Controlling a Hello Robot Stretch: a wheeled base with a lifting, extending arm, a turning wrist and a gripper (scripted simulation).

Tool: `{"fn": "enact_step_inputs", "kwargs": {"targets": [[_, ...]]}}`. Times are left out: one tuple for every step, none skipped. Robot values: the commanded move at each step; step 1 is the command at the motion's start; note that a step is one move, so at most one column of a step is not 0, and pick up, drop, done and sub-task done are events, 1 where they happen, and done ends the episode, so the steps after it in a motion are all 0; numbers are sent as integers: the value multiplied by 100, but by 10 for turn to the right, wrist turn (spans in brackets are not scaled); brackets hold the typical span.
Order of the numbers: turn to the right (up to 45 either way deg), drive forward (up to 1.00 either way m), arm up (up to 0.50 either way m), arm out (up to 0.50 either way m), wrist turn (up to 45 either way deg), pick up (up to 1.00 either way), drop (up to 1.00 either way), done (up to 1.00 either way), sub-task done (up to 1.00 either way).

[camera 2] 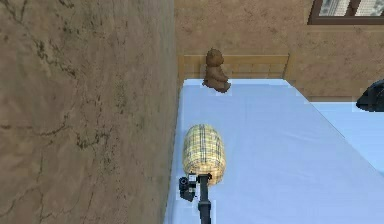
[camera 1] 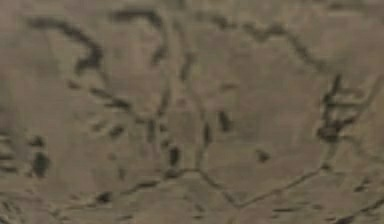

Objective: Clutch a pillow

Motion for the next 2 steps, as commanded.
{"fn": "enact_step_inputs", "kwargs": {"targets": [[0,0,10,0,0,0,0,0,0],[0,0,0,0,0,0,0,100,0]]}}
